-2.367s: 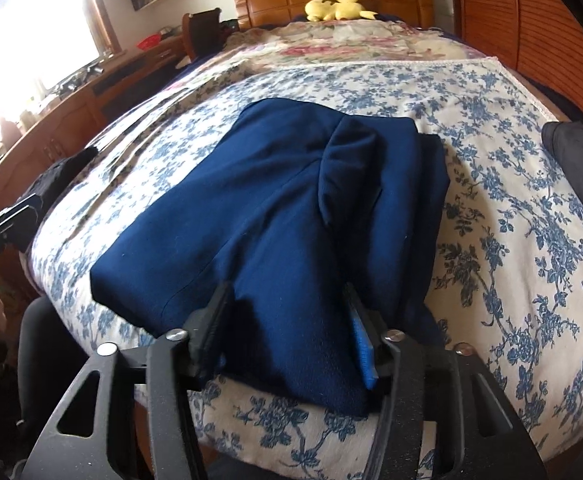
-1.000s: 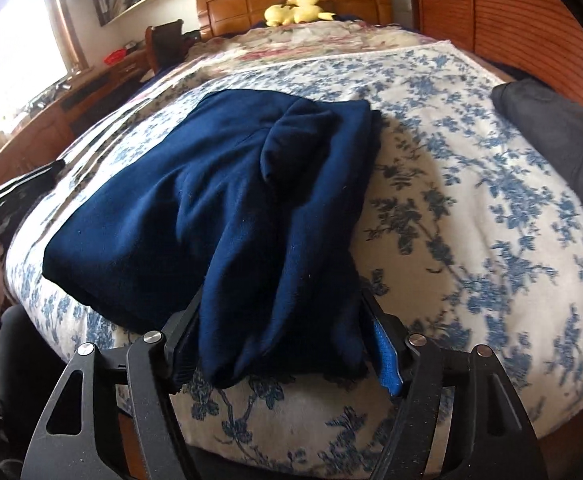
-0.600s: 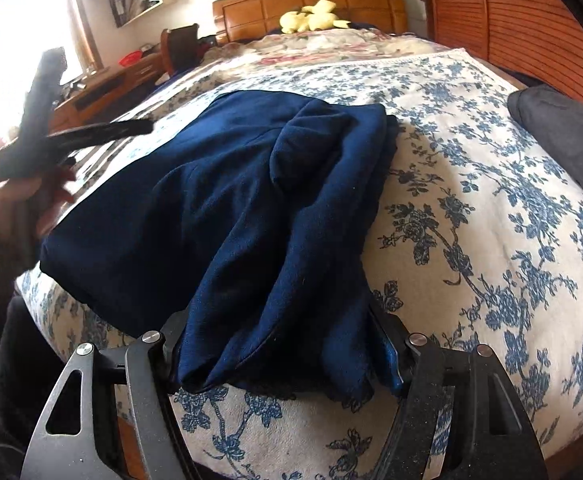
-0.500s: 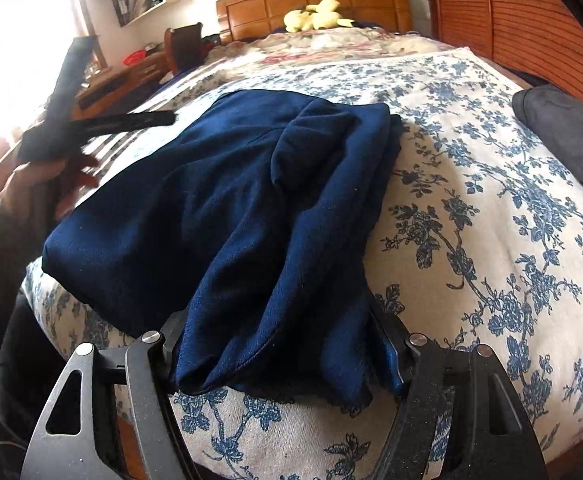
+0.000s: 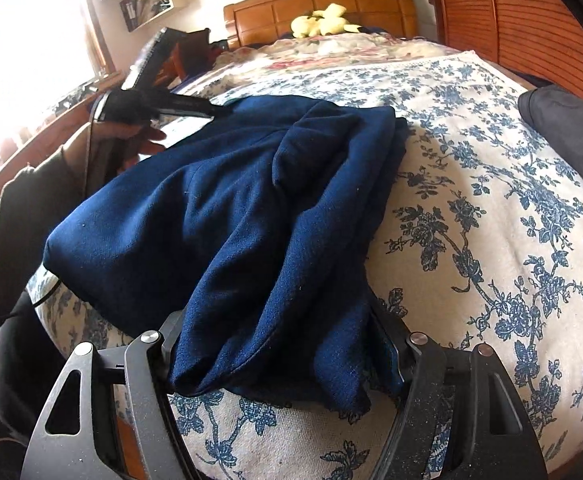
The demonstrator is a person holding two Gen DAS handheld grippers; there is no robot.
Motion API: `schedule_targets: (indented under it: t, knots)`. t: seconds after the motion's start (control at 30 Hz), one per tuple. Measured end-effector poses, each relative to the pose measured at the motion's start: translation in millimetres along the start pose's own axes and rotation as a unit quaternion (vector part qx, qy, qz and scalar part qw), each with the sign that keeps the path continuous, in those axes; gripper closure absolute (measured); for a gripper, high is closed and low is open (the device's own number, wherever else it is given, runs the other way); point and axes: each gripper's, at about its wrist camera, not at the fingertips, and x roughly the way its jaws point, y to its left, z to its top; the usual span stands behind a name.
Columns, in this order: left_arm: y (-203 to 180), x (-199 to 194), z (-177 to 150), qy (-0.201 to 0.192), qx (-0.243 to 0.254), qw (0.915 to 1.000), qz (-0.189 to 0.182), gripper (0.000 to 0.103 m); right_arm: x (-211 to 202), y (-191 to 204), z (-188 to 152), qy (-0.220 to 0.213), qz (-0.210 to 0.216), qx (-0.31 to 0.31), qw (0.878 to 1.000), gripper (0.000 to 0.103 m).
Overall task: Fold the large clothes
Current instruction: 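Grasp the folded blazer bundle with both tools and lift it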
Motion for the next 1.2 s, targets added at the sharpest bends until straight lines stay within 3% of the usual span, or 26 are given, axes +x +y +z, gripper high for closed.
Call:
schedule_targets:
  t: [0.1, 0.3, 0.53, 0.7, 0.83, 1.03, 1.07, 1.2]
  knots:
    - [2.9, 4.6, -2.1, -0.004, -0.005, 1.0, 0.004, 0.047, 0.3, 0.2, -0.4, 0.0, -0.001, 0.001, 1.0, 0.031]
    - [15.9, 11.1, -2.9, 0.012, -0.05, 0.9981, -0.035, 0.047, 1.2, 1.0, 0.5, 0.0, -0.001, 0.004, 1.0, 0.031]
    - [7.4, 7.4, -1.2, 0.012, -0.038, 0.9991, -0.015, 0.047, 1.1, 1.0, 0.6, 0.0, -0.002, 0.006, 1.0, 0.031]
    - [7.1, 6.1, -2.9, 0.009, -0.044, 0.9985, -0.031, 0.061, 0.9, 1.4, 0.1, -0.001, -0.002, 0.008, 1.0, 0.031]
    - [2.0, -3.2, 0.3, -0.003, -0.039, 0.9988, -0.031, 0.088, 0.8, 0.6, 0.4, -0.001, -0.001, 0.011, 1.0, 0.031]
    - [-12.5, -41.1, 4.6, -0.048, -0.017, 0.9987, -0.01, 0.094, 0.1, 2.1, 2.1, 0.008, -0.004, 0.017, 1.0, 0.031]
    - [-14.6, -50.8, 5.4, -0.058, -0.016, 0.9982, -0.01, 0.094, -0.3, 3.1, 2.6, 0.01, -0.003, 0.017, 1.0, 0.032]
    - [-27.0, -88.9, 6.3, -0.09, 0.006, 0.9959, -0.008, 0.094, -6.6, 9.1, 5.3, 0.009, 0.012, 0.005, 1.0, 0.059]
